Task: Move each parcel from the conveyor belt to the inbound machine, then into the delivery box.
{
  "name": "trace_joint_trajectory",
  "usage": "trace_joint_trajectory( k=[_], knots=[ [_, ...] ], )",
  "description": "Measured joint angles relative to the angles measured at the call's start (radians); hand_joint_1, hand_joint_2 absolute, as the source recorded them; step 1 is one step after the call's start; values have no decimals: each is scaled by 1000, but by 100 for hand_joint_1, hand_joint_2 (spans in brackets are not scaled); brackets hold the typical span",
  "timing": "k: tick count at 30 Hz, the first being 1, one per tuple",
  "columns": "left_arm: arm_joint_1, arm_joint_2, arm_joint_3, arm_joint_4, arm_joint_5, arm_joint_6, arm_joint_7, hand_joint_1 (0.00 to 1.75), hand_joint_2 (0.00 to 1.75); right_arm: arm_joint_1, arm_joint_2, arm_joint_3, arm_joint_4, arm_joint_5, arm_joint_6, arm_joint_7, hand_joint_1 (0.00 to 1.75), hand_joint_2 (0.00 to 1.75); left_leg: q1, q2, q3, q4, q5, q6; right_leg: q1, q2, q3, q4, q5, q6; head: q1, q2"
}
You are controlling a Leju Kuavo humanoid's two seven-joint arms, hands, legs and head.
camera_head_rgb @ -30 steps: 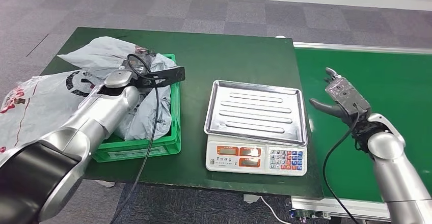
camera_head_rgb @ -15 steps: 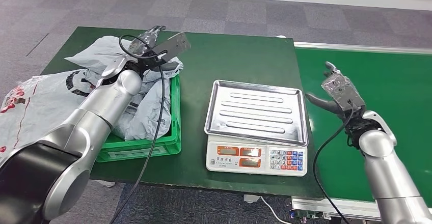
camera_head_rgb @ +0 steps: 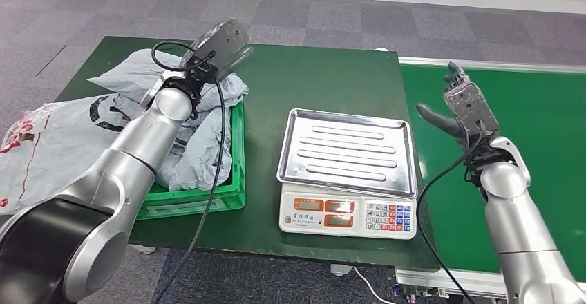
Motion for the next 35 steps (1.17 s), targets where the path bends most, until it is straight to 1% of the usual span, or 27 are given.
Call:
trace_joint_trajectory(
  k=[5,8,10,12,16,19,20,23,26,28,31,35],
  knots=[
    [4,0,2,-3,7,0,-4,0,0,-5,7,0,12,-1,-3,0,0,175,0,0,-1,0,0,0,0,0,0,0,0,0,0,0],
    [7,-3,10,-5,83,-30,-36,0,0,-23,19,2,26,-6,-18,3,0,175,0,0,-1,0,0,0,0,0,0,0,0,0,0,0],
    [13,-13,25,-5,179,-81,-64,0,87,-50,40,7,41,-15,-49,13,0,175,0,0,-1,0,0,0,0,1,-1,0,0,0,0,0],
    [22,-32,38,-1,272,-126,-83,0,175,-77,68,11,56,-39,-90,27,0,175,0,0,-1,0,0,0,0,0,-1,0,0,0,0,0],
    [35,-81,45,12,371,-146,-107,0,175,-108,128,14,78,-119,-141,33,0,175,0,-1,-1,0,0,0,0,-1,-1,0,0,0,0,0],
    [45,-121,44,18,408,-139,-118,0,175,-131,164,18,105,-177,-159,19,0,44,0,-1,-1,0,0,0,0,-1,-1,0,0,0,0,0],
    [49,-132,44,19,420,-136,-121,0,175,-138,174,20,115,-191,-168,11,0,44,0,-1,-1,0,0,0,0,0,-1,0,0,0,0,0],
    [66,-162,39,27,448,-131,-124,0,175,-154,206,23,149,-210,-208,-21,0,175,0,-1,-1,0,0,0,0,0,-1,0,0,0,0,0],
    [88,-187,14,45,481,-96,-142,0,175,-177,239,26,197,-210,-249,-61,0,175,0,-1,-2,0,0,0,0,0,-2,0,0,0,0,0],
    [102,-200,-16,56,508,-56,-167,0,175,-193,255,33,232,-195,-254,-65,0,175,0,-1,-2,0,0,0,0,0,-2,0,0,0,0,0],
    [124,-210,-70,72,543,2,-190,0,175,-207,262,51,282,-166,-238,-49,0,175,0,-1,-2,0,0,0,0,0,-2,0,0,0,0,0],
    [154,-215,-130,86,583,31,-195,0,175,-212,263,57,331,-158,-227,-54,0,175,0,-1,-2,0,0,0,0,-1,-2,0,0,0,0,0]
  ],
)
